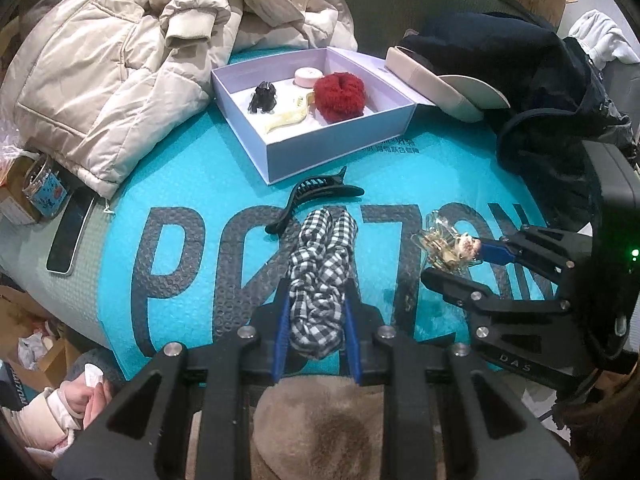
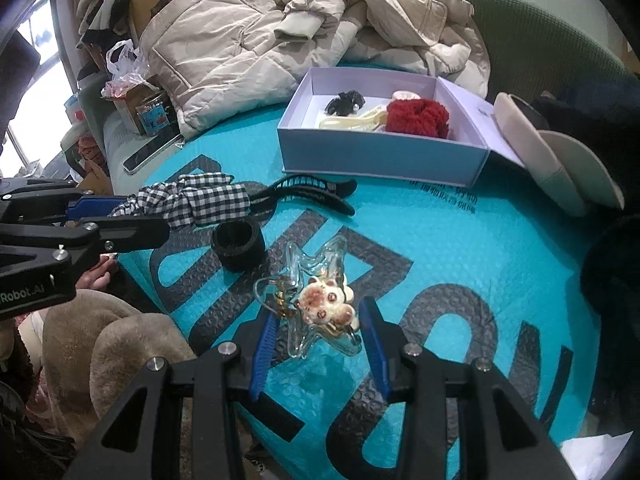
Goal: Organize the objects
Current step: 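Lift the gingham scrunchie and star clip and carry both toward the box, then lower the scrunchie into the box with the left tool while the right tool releases the star clip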
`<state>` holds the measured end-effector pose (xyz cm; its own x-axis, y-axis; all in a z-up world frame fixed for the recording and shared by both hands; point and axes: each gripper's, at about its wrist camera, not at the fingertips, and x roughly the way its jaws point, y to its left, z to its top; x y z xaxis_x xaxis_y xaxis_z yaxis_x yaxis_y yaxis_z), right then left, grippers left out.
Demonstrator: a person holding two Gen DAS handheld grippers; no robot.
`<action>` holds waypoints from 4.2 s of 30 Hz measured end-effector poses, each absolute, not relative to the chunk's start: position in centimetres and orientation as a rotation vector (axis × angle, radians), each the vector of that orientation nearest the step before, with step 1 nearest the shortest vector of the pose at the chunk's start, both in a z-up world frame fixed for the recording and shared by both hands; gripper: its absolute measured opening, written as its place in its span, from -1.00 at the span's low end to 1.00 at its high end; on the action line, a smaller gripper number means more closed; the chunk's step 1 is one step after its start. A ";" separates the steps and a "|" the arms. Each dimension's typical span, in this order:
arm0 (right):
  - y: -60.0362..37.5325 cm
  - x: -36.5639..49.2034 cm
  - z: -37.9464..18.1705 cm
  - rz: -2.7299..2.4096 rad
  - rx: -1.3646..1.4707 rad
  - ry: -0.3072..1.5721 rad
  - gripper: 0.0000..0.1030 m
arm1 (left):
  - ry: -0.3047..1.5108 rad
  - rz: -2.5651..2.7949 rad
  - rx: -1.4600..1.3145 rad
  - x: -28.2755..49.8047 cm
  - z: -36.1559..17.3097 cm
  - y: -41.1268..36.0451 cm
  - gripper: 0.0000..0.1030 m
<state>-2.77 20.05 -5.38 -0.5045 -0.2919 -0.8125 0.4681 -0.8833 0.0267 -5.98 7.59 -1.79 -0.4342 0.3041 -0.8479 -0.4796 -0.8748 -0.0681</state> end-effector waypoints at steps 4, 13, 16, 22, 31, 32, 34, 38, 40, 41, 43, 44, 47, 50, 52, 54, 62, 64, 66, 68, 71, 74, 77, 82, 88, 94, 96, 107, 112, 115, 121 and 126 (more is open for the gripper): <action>20.2 -3.1 -4.4 -2.396 1.209 0.269 -0.21 | 0.239 2.315 -1.308 -6.4 -1.5 7.8 -0.57; 20.8 -4.6 -3.0 -2.415 1.180 0.272 -0.21 | 0.228 2.320 -1.299 -8.4 -0.8 8.7 -0.57; 20.7 -5.3 -2.9 -2.412 1.179 0.276 -0.21 | 0.227 2.317 -1.301 -9.2 -0.9 9.1 -0.57; 20.6 -6.8 -2.5 -2.408 1.171 0.276 -0.21 | 0.232 2.310 -1.306 -11.2 -1.1 9.9 -0.57; 20.0 -9.6 -1.6 -2.407 1.132 0.295 -0.21 | 0.231 2.304 -1.305 -14.7 -1.1 11.2 -0.57; 20.0 -9.8 -1.5 -2.407 1.128 0.297 -0.21 | 0.231 2.304 -1.303 -15.2 -1.1 11.3 -0.57; 19.9 -10.5 -1.2 -2.409 1.116 0.301 -0.21 | 0.230 2.306 -1.299 -16.0 -1.0 11.6 -0.57; 19.6 -11.8 -0.5 -2.408 1.087 0.311 -0.21 | 0.227 2.312 -1.288 -17.7 -0.8 12.1 -0.57; 19.4 -12.5 -0.2 -2.407 1.070 0.317 -0.21 | 0.226 2.319 -1.279 -18.5 -0.5 12.3 -0.57; 19.4 -12.8 0.0 -2.406 1.063 0.320 -0.21 | 0.226 2.322 -1.275 -19.0 -0.4 12.4 -0.57; 19.1 -13.5 0.3 -2.403 1.049 0.322 -0.21 | 0.223 2.329 -1.265 -19.9 -0.1 12.7 -0.57; 19.1 -13.8 0.4 -2.403 1.043 0.324 -0.21 | 0.222 2.331 -1.261 -20.2 0.0 12.8 -0.57; 18.9 -14.8 0.7 -2.404 1.023 0.330 -0.21 | 0.223 2.343 -1.249 -21.5 0.3 13.1 -0.57; 18.8 -15.8 0.9 -2.411 1.008 0.333 -0.21 | 0.235 2.354 -1.236 -22.7 0.5 13.4 -0.57; 18.7 -16.5 1.1 -2.415 0.999 0.333 -0.21 | 0.238 2.353 -1.235 -23.4 0.5 13.7 -0.57; 18.7 -17.2 1.2 -2.421 0.992 0.333 -0.21 | 0.241 2.354 -1.233 -24.1 0.4 14.0 -0.57; 18.8 -20.0 1.6 -2.435 0.971 0.324 -0.21 | 0.241 2.369 -1.230 -27.0 0.1 14.8 -0.57; 18.7 -20.7 1.7 -2.438 0.963 0.324 -0.21 | 0.249 2.375 -1.232 -27.8 0.0 15.0 -0.57; 18.7 -21.3 1.8 -2.441 0.956 0.322 -0.21 | 0.247 2.384 -1.234 -28.7 -0.2 15.1 -0.57; 18.6 -22.1 1.9 -2.445 0.952 0.321 -0.21 | 0.241 2.394 -1.238 -29.4 -0.3 15.1 -0.57; 18.5 -23.1 1.9 -2.445 0.948 0.312 -0.21 | 0.235 2.411 -1.241 -30.6 -0.5 15.2 -0.57; 18.3 -24.2 2.0 -2.448 0.941 0.308 -0.21 | 0.253 2.423 -1.244 -31.8 -0.6 15.3 -0.57; 18.1 -25.2 2.1 -2.449 0.933 0.297 -0.21 | 0.274 2.439 -1.245 -33.0 -0.6 15.6 -0.57; 17.8 -27.0 2.7 -2.458 0.915 0.278 -0.21 | 0.273 2.465 -1.225 -35.0 0.1 16.3 -0.57; 17.9 -29.0 2.5 -2.473 0.916 0.257 -0.21 | 0.231 2.530 -1.209 -37.4 -0.3 16.3 -0.56; 18.1 -30.3 0.9 -2.468 0.929 0.217 -0.21 | 0.246 2.485 -1.275 -38.6 -2.8 16.7 -0.56; 18.1 -30.5 0.2 -2.471 0.943 0.218 -0.21 | 0.276 2.499 -1.267 -38.6 -2.9 17.0 -0.56; 18.1 -31.1 -2.0 -2.465 0.984 0.249 -0.21 | 0.299 2.494 -1.305 -39.6 -4.4 17.7 -0.56; 18.0 -30.9 -1.5 -2.472 0.978 0.247 -0.20 | 0.288 2.486 -1.320 -39.6 -4.4 17.5 -0.55; 17.9 -30.6 -1.2 -2.477 0.973 0.252 -0.19 | 0.288 2.483 -1.330 -39.6 -4.4 17.4 -0.47; 18.3 -30.1 -1.2 -2.485 1.008 0.250 -0.14 | 0.265 2.482 -1.363 -39.0 -4.2 16.9 -0.41; 19.2 -29.3 -0.4 -2.503 1.022 0.228 -0.14 | 0.246 2.484 -1.364 -38.0 -3.4 16.4 -0.41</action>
